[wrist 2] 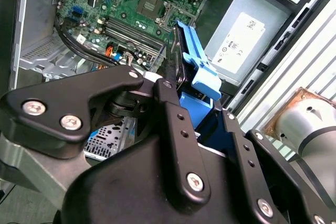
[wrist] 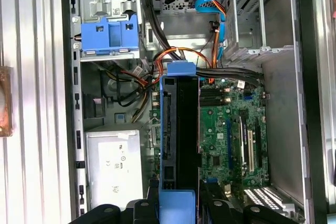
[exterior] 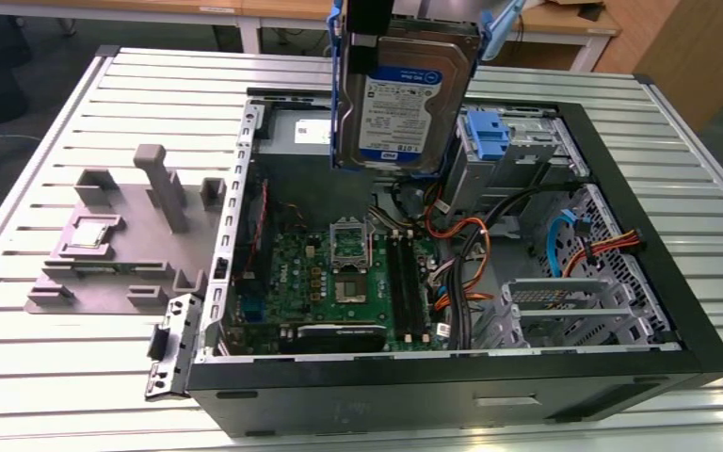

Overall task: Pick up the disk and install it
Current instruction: 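Insert the disk into the insertion slot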

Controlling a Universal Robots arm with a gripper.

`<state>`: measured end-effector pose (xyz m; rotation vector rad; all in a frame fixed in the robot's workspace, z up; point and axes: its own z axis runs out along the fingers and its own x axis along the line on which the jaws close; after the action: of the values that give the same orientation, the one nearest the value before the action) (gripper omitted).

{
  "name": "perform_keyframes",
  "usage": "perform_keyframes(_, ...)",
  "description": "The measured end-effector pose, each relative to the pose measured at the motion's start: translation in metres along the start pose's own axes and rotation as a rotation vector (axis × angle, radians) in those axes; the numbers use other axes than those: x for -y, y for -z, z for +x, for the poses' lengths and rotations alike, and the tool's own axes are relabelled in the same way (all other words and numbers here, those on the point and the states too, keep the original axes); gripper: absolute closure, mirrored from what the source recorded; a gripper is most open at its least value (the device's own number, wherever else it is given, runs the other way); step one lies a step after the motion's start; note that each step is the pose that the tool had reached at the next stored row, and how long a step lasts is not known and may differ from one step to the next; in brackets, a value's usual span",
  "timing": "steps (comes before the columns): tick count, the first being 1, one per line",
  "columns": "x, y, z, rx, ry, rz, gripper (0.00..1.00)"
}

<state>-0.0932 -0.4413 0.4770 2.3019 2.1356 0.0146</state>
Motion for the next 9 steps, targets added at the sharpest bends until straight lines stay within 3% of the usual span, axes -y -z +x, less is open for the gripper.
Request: perform_keyframes(9, 0.0002, 0.0, 0.0022, -0.0042, 0.0, 0.0003, 0.64)
